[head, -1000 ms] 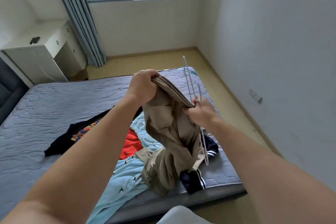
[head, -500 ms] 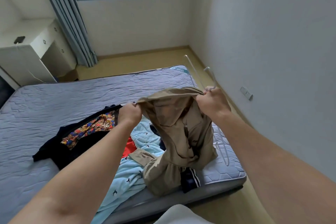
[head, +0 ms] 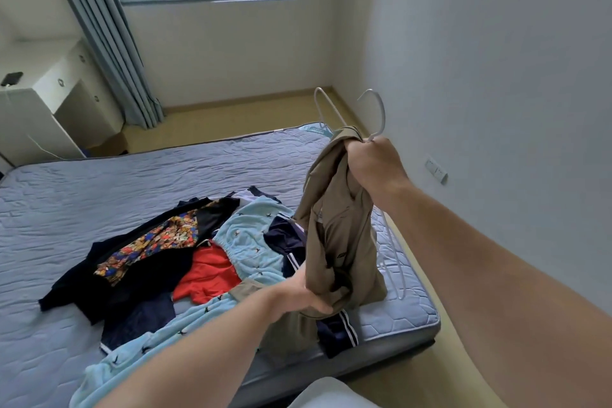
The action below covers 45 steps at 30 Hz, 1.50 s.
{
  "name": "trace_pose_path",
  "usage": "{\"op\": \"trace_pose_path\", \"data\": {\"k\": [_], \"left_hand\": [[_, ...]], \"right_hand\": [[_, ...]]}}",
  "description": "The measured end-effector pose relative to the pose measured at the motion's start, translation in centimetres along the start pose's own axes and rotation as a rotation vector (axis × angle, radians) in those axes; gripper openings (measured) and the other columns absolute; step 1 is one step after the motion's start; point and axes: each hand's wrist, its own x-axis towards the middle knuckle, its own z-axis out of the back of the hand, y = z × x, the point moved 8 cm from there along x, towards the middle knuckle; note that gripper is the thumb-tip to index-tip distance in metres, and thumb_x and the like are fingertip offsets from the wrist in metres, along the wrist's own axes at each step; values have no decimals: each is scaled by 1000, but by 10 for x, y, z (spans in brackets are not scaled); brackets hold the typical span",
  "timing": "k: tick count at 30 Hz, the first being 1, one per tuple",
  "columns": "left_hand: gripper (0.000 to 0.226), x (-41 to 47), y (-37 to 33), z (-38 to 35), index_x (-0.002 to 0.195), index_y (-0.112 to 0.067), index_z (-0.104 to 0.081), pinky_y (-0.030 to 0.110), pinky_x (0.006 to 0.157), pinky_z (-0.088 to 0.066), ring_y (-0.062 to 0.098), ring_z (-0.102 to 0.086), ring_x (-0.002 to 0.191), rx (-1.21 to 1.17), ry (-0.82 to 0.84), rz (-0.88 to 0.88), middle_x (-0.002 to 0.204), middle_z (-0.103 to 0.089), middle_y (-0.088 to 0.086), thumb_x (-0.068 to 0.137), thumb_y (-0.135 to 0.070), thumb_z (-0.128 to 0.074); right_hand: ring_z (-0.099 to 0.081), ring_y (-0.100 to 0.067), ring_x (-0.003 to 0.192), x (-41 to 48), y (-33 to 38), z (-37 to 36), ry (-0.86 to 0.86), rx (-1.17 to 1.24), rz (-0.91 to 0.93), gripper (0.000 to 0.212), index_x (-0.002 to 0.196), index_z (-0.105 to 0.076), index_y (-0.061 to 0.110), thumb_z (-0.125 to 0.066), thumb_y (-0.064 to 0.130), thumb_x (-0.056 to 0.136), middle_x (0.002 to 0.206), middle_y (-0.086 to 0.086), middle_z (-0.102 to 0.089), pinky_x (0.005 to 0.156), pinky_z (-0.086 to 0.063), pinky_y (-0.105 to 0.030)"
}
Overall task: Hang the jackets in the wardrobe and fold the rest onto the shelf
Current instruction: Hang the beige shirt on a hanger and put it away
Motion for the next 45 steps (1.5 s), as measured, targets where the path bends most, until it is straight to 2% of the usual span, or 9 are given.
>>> {"op": "trace_pose_path", "data": {"k": [6, 10, 16, 22, 25, 30, 33, 38, 45], "left_hand": [[41, 4, 29, 16, 125, -13, -60, 29, 78, -53, 22, -65, 90, -96, -338, 274, 108, -66, 6, 95, -42, -63], [19, 2, 28, 31, 96, -10, -58, 37, 65, -55, 25, -57, 61, -577, -426, 361, 79, -63, 11, 101, -15, -40], [17, 3, 14, 85, 97, -15, -58, 47, 81, -52, 25, -60, 77, -948, -537, 240, 77, -59, 7, 104, -21, -43], [32, 2, -19, 100, 118, -11, -66, 43, 84, -58, 31, -69, 100, -903, -387, 39, 108, -72, 15, 105, -32, -47], [47, -9, -31, 98, 117, -9, -64, 36, 72, -57, 30, -68, 90, -726, -229, -43, 104, -69, 17, 71, -18, -72], [58, -24, -4, 128, 122, -17, -50, 29, 67, -48, 29, -61, 93, 241, -587, 211, 105, -62, 13, 68, 0, -61], [22, -28, 14, 143, 86, -5, -63, 32, 62, -45, 30, -62, 81, -59, -754, 210, 88, -68, 17, 68, -17, -63], [17, -16, 25, 123, 91, -21, -68, 38, 73, -49, 19, -66, 86, -855, -568, 184, 88, -71, 1, 98, -29, -55], [26, -25, -43, 164, 87, -14, -60, 28, 58, -47, 24, -58, 65, -484, -882, 58, 72, -64, 5, 98, -38, -58]], "right_hand": [[-42, -24, 59, 2, -8, 11, -63, 33, -38, 24, 65, -48, 17, -43, 39, 72, 63, 1, -47, 65, -39, -39], [-48, -24, 62, 6, -19, 20, -99, 30, -77, 29, 69, -53, 15, -42, 42, 73, 66, -1, -53, 64, -40, -38], [-56, -27, 69, 11, -37, 31, -146, 59, -115, 29, 70, -56, 15, -43, 41, 73, 70, -2, -58, 69, -46, -41], [-56, -29, 72, 11, -42, 30, -150, 91, -136, 29, 70, -55, 17, -42, 42, 77, 71, -1, -59, 68, -43, -39], [-59, -34, 81, 10, -39, 34, -166, 85, -137, 34, 70, -55, 17, -41, 46, 80, 78, -4, -62, 73, -46, -41], [-58, -35, 82, 11, -40, 41, -190, 79, -119, 31, 68, -52, 17, -42, 41, 86, 72, -1, -56, 72, -43, -40], [-57, -33, 78, 10, -43, 39, -187, 89, -121, 30, 68, -53, 17, -43, 37, 88, 70, 0, -56, 69, -39, -38], [-60, -34, 83, 4, -50, 39, -194, 113, -159, 32, 68, -54, 17, -42, 45, 81, 72, 4, -58, 74, -44, -38], [-62, -35, 95, 2, -68, 51, -207, 74, -209, 26, 71, -51, 18, -40, 41, 76, 102, -9, -68, 88, -52, -44]]}}
